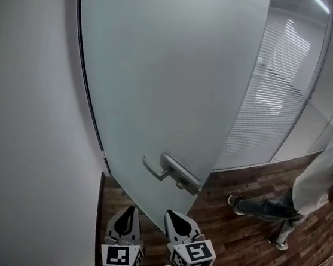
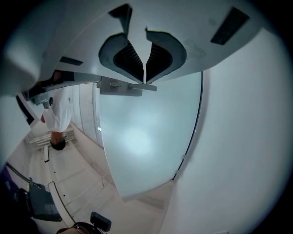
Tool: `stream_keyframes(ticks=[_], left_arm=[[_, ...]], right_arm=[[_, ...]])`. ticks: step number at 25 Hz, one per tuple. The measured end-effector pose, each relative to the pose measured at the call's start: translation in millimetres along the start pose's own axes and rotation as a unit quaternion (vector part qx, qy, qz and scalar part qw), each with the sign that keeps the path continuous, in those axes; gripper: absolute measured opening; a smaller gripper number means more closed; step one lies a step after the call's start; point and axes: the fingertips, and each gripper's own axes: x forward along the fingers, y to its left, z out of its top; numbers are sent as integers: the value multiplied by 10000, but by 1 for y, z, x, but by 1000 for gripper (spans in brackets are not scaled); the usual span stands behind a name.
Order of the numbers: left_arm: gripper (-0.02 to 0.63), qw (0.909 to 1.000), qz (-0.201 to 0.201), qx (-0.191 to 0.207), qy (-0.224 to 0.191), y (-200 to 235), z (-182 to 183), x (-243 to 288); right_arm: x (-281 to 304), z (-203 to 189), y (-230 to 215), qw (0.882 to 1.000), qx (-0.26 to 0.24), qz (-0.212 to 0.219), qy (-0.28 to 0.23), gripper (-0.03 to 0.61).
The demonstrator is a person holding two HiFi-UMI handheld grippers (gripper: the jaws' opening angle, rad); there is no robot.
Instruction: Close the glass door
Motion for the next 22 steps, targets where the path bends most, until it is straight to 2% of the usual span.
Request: stream_keyframes(ticks=[5,10,14,17,18,19,20,22], left_arm=[[3,9998,169,85,-69,-4,3,30],[3,9993,167,314,-79,-5,5,49],[3,9978,-11,663,-35,-2,5,62],[20,9939,-351,1034,-134,-7,19,77],[67,9906,-477,1280,-117,-10,22,82],[83,9848,-615,1621,-50,-13,22,86],[109,9760,-765,2037,53,-16,20,90],[149,9489,-1100,2939,324,-22,11,99]], right_arm=[[6,5,-20,9998,-9,198,15,-9],[12,4,-31,9996,-29,275,86,-9],[15,1,-32,9994,33,319,138,-9],[19,5,-32,9995,13,292,116,-9],[19,4,-32,9994,10,315,121,-9],[20,3,-30,9994,9,336,125,-9],[20,2,-29,9993,11,341,128,-9],[21,2,-28,9994,24,305,138,-9]])
